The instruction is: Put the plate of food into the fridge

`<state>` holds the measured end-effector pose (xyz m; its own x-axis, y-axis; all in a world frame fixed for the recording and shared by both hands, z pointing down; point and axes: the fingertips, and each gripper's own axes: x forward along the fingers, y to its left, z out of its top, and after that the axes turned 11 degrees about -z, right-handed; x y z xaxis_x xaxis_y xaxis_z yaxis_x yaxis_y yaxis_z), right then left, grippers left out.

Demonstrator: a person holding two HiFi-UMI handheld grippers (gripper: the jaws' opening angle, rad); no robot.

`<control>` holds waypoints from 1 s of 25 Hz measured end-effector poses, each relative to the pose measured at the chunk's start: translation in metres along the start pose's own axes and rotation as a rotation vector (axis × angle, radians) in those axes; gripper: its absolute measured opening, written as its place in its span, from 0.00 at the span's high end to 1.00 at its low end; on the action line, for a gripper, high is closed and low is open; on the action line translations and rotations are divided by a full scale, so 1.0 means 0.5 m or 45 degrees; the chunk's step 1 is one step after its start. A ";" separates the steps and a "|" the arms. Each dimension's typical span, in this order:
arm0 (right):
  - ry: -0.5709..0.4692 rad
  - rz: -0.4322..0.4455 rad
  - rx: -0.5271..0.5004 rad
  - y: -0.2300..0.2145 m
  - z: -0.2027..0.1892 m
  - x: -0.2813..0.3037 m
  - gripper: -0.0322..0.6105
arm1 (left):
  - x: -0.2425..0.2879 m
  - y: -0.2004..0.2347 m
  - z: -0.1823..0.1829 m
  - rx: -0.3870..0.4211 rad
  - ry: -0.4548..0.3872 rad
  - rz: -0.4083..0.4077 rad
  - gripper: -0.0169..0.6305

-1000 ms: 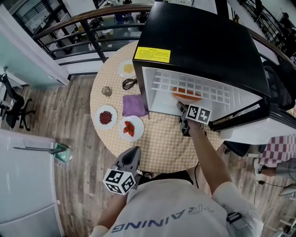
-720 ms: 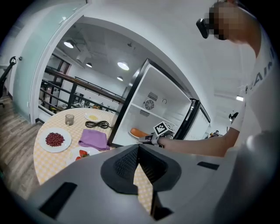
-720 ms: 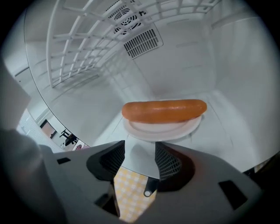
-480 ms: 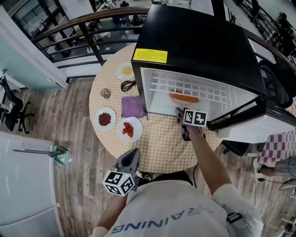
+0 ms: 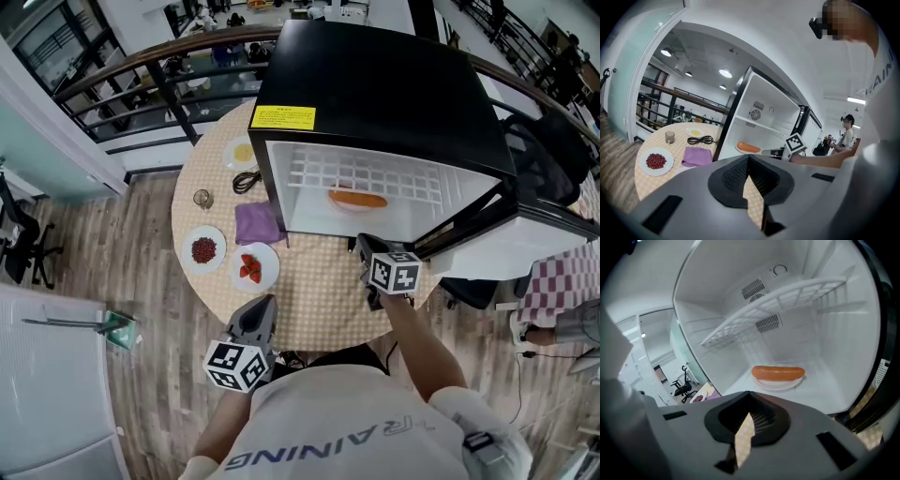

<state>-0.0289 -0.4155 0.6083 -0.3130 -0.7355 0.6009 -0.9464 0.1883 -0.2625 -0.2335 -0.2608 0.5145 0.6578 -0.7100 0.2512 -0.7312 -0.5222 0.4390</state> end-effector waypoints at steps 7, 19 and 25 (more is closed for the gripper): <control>-0.142 0.019 -0.136 0.027 0.006 -0.135 0.92 | 0.025 -0.026 0.033 0.069 -0.003 -0.080 0.96; -0.342 0.032 -0.151 0.056 0.034 -0.320 0.92 | 0.090 -0.109 0.096 0.232 -0.039 -0.232 0.96; -0.375 0.015 -0.147 0.027 0.042 -0.347 0.92 | 0.120 -0.143 0.094 0.259 -0.035 -0.259 0.96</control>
<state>0.0143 -0.2990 0.4844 -0.3034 -0.8864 0.3496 -0.9509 0.2583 -0.1703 -0.1503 -0.2886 0.4575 0.7915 -0.5921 0.1513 -0.6079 -0.7373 0.2948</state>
